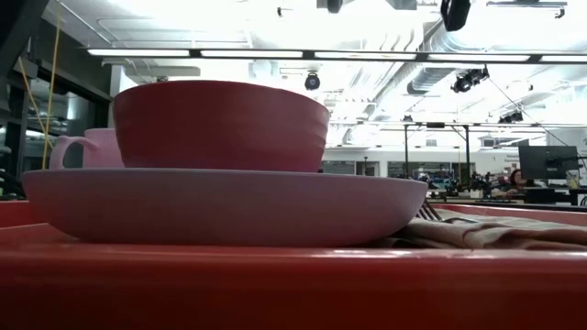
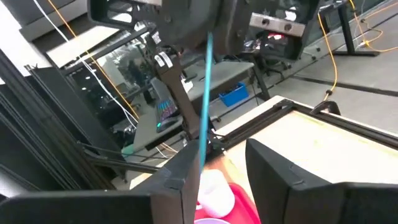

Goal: Set up tray
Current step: Put the blue spoon on the brown napkin to the left of the blue fork

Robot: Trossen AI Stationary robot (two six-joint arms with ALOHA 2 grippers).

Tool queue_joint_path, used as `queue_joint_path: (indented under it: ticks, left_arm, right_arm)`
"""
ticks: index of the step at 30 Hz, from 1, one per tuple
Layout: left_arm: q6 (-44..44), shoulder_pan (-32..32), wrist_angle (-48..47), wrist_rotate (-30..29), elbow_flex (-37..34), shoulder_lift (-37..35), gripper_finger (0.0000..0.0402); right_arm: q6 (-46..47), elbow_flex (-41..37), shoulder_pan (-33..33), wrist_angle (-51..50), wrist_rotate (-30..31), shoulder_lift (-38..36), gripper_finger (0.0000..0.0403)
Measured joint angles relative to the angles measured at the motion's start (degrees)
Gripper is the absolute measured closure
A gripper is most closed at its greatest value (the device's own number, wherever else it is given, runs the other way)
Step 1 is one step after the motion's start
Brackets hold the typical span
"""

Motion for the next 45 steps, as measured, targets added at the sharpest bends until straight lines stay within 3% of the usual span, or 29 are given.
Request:
queue_joint_path:
  ticks: [20,27,35,45]
  left_arm:
    - [2.3,-1.6,-8.3,-2.5,0.1,1.4,0.0385]
    - [2.8,-1.6,-9.3,-1.9,0.0,1.6,0.0385]
    - [2.8,-1.6,-9.3,-2.1,0.0,1.6,0.0385]
    - [2.8,-1.6,-9.7,-2.0,-0.1,1.6,0.0386]
  right_arm:
    - [3.9,0.0,-10.5,1.9,-15.6,5.6,0.0295]
    - [5.4,0.0,-11.6,0.3,-19.5,5.6,0.0327]
    - [5.1,0.0,-11.5,0.2,-20.4,5.6,0.0395]
    - [5.9,0.0,-11.5,0.4,-19.3,6.7,0.0402]
